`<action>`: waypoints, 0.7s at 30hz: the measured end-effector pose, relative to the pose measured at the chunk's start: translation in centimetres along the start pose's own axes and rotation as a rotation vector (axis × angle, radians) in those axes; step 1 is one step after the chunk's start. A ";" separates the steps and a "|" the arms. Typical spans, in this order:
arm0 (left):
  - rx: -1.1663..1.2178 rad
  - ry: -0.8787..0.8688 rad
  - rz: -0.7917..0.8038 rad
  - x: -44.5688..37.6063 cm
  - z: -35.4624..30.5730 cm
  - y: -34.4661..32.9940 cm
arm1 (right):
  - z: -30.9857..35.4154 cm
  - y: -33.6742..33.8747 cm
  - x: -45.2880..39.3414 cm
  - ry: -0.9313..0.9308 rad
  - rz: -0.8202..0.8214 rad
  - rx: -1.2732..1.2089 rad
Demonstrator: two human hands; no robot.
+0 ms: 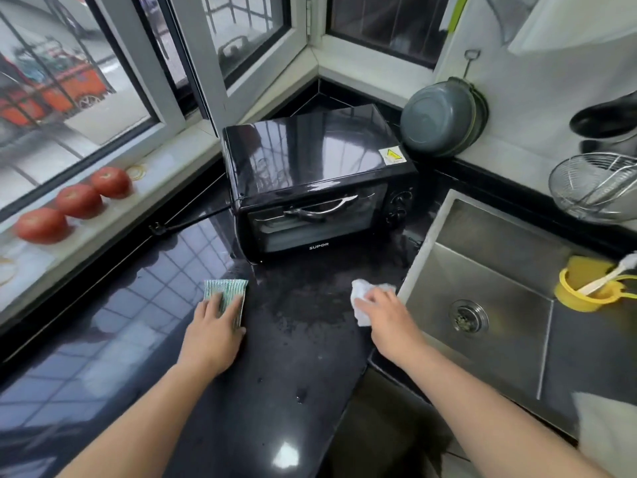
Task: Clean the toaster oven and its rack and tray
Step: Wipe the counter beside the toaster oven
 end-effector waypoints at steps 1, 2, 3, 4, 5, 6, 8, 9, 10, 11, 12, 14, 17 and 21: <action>-0.044 -0.020 0.032 0.4 0.1 -0.2 | 0.0 -0.6 0.1 0.001 0.025 -0.026; -0.062 -0.032 0.045 0.7 -0.2 -0.1 | -0.1 0.0 -0.1 -0.069 0.037 -0.084; -0.067 -0.043 0.064 1.1 -0.7 0.0 | -1.0 0.8 -0.6 -0.238 0.024 -0.198; -0.045 -0.047 0.084 1.5 -1.4 0.1 | -2.2 2.5 -1.1 -0.471 -0.081 -0.383; 0.009 -0.023 0.106 1.8 -2.1 0.2 | -3.8 4.2 -1.7 -0.736 -0.212 -0.605; 0.092 0.041 0.109 1.9 -2.7 0.6 | -5.5 5.9 -2.5 -0.957 -0.369 -0.816; 0.299 0.247 0.032 1.8 -2.7 1.5 | -7.7 9.3 -5.5 -1.095 -0.571 -1.003; 0.401 0.346 -0.025 1.9 -2.4 2.1 | -8.1 10.7 -7.3 -1.093 -0.608 -1.122; 0.477 0.415 -0.076 2.1 -2.2 2.7 | -8.3 11.8 -9.4 -1.055 -0.611 -1.215; 0.527 0.458 -0.110 2.2 -1.9 3.1 | -8.1 12.7 -11.2 -1.025 -0.592 -1.235; 0.551 0.484 -0.131 2.4 -1.6 3.8 | -7.9 13.6 -12.7 -0.991 -0.586 -1.205; 0.578 0.529 -0.165 2.4 -0.9 5.1 | -8.0 13.9 -15.1 -0.936 -0.499 -1.147; 0.598 0.611 -0.283 2.3 0.2 7.4 | -8.3 13.4 -18.5 -0.797 -0.378 -1.311; 0.692 0.800 -0.465 3.5 1.7 9.3 | -10.4 12.6 -17.4 -0.811 -0.473 -0.882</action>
Point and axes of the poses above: each hand's wrist, its own x-axis away from the middle knuckle, its own y-axis out of the back of the hand, z = x × y, the point moved 7 cm from there along -x, towards the middle knuckle, and after that the axes turned 14 degrees about -z, right-handed, at the moved point
